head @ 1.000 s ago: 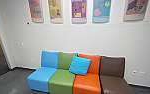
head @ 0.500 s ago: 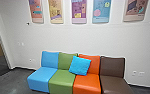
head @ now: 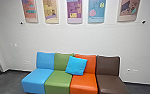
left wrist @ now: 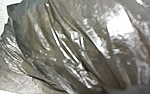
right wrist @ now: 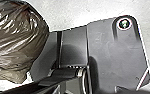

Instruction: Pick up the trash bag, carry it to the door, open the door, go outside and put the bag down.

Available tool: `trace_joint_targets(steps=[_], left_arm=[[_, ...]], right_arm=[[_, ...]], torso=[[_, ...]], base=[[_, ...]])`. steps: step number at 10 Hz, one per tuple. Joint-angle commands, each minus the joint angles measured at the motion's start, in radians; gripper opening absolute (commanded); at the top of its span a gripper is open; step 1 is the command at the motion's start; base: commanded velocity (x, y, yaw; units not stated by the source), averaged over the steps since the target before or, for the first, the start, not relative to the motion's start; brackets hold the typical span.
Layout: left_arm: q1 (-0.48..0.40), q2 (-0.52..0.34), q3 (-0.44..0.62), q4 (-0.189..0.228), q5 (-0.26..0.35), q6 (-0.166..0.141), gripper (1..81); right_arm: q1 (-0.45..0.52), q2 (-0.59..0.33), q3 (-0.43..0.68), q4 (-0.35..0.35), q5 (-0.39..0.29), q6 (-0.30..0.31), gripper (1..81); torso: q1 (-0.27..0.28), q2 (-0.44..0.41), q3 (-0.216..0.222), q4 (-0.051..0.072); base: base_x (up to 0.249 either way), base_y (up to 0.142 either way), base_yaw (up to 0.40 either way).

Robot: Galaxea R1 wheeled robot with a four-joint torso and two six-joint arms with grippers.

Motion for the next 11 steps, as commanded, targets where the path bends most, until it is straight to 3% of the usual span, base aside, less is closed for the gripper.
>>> trace_joint_targets(steps=[1, 3, 6, 7, 11], left_arm=[[-0.075, 0.0, -0.003, -0.009, 0.063, 0.002, 1.0], [-0.075, 0.0, -0.003, -0.009, 0.063, 0.002, 1.0], [-0.075, -0.002, -0.003, -0.01, 0.061, 0.002, 1.0], [-0.074, 0.0, -0.003, -0.01, 0.061, 0.003, 1.0], [-0.074, -0.002, -0.003, -0.009, 0.061, 0.003, 1.0]], right_arm=[[0.05, 0.023, -0.044, -0.023, -0.053, 0.0, 81.1], [0.042, 0.064, -0.127, -0.077, -0.051, 0.009, 81.1], [0.043, 0.078, -0.144, -0.219, -0.052, 0.05, 81.1], [0.046, 0.075, -0.147, -0.23, -0.055, 0.075, 81.1], [0.031, 0.109, -0.161, -0.23, -0.063, 0.075, 81.1]], torso=[[0.0, 0.0, 0.0, 0.0], [0.0, 0.0, 0.0, 0.0], [0.0, 0.0, 0.0, 0.0], [0.0, 0.0, 0.0, 0.0], [0.0, 0.0, 0.0, 0.0]], base=[[0.0, 0.0, -0.205], [0.0, 0.0, -0.205], [0.0, 0.0, -0.206], [0.0, 0.0, -0.206], [0.0, 0.0, -0.208]])
